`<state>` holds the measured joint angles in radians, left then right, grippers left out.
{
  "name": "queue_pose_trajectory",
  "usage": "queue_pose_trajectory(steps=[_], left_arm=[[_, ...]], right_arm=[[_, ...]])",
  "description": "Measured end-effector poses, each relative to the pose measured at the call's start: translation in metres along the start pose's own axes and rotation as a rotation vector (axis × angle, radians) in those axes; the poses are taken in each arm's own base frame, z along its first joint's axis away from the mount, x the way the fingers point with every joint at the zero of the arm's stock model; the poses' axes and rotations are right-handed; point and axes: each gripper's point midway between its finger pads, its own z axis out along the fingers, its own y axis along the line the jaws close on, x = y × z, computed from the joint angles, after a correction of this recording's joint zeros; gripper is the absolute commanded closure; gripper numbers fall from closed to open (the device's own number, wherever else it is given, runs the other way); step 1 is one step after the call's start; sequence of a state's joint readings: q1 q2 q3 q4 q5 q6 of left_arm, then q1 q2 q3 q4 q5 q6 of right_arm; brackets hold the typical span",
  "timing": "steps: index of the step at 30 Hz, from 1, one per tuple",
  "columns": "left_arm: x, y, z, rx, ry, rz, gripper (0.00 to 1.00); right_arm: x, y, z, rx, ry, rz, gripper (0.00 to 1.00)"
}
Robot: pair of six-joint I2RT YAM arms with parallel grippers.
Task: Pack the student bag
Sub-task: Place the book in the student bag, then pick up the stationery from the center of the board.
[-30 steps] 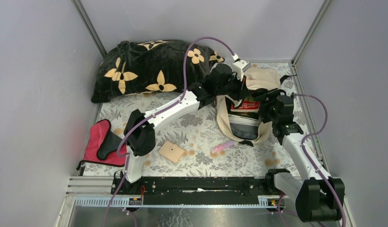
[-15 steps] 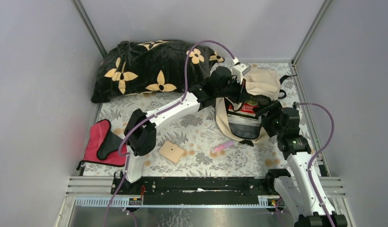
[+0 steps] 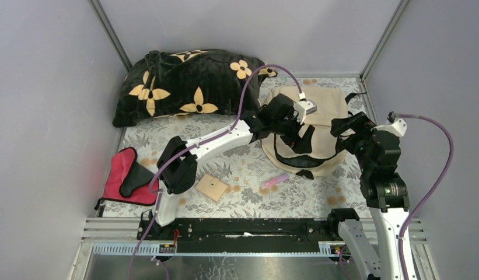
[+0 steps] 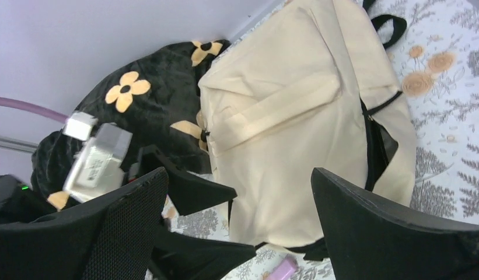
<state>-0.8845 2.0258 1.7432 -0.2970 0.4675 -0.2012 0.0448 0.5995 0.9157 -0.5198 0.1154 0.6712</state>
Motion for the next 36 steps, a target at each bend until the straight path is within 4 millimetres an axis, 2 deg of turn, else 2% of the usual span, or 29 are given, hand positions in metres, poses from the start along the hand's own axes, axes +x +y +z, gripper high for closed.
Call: queue_pose_trajectory(steps=[3, 6, 8, 10, 12, 13, 15, 16, 17, 18, 21, 22, 25, 29, 32, 36], left_arm=[[-0.017, -0.006, -0.013, -0.029, -0.017, 0.037, 0.09], [-0.041, 0.008, -0.05, -0.104, -0.076, 0.019, 0.28], [-0.064, 0.041, -0.09, -0.236, -0.16, -0.035, 0.36], [-0.082, 0.086, -0.128, -0.424, -0.249, -0.121, 0.37], [-0.082, 0.124, -0.153, -0.562, -0.298, -0.207, 0.38], [-0.072, 0.141, -0.158, -0.62, -0.3, -0.255, 0.41], [-0.032, 0.165, -0.155, -0.7, -0.25, -0.356, 0.44], [-0.011, 0.171, -0.149, -0.72, -0.213, -0.393, 0.44], [0.019, 0.177, -0.142, -0.74, -0.158, -0.438, 0.44], [0.045, 0.182, -0.136, -0.757, -0.107, -0.478, 0.44], [0.093, 0.193, -0.124, -0.785, -0.01, -0.544, 0.45], [0.101, 0.197, -0.121, -0.793, 0.008, -0.556, 0.46], [0.115, 0.211, -0.113, -0.817, 0.036, -0.571, 0.48], [0.118, 0.231, -0.105, -0.852, 0.024, -0.551, 0.47], [0.108, 0.249, -0.099, -0.878, -0.005, -0.513, 0.49], [0.082, 0.277, -0.088, -0.891, -0.067, -0.496, 0.5]], right_arm=[[-0.008, 0.01, 0.006, -0.023, -0.009, -0.033, 0.1], [0.007, 0.023, 0.034, -0.068, 0.087, -0.053, 0.23], [0.028, 0.029, 0.058, -0.095, 0.192, -0.063, 0.34], [0.06, 0.03, 0.081, -0.09, 0.31, -0.093, 0.42], [0.102, 0.033, 0.096, -0.078, 0.441, -0.148, 0.55], [0.12, 0.036, 0.099, -0.079, 0.496, -0.177, 0.59], [0.156, 0.04, 0.104, -0.081, 0.597, -0.224, 0.61], [0.166, 0.04, 0.105, -0.078, 0.622, -0.234, 0.61], [0.172, 0.038, 0.107, -0.07, 0.638, -0.24, 0.62], [0.175, 0.035, 0.111, -0.058, 0.641, -0.242, 0.62], [0.177, 0.029, 0.121, -0.034, 0.62, -0.245, 0.63], [0.179, 0.025, 0.124, -0.022, 0.615, -0.247, 0.63], [0.185, 0.013, 0.128, 0.01, 0.617, -0.251, 0.63], [0.186, 0.008, 0.129, 0.014, 0.61, -0.246, 0.62], [0.18, 0.007, 0.127, 0.013, 0.591, -0.243, 0.62], [0.17, 0.006, 0.126, 0.022, 0.559, -0.239, 0.61]])
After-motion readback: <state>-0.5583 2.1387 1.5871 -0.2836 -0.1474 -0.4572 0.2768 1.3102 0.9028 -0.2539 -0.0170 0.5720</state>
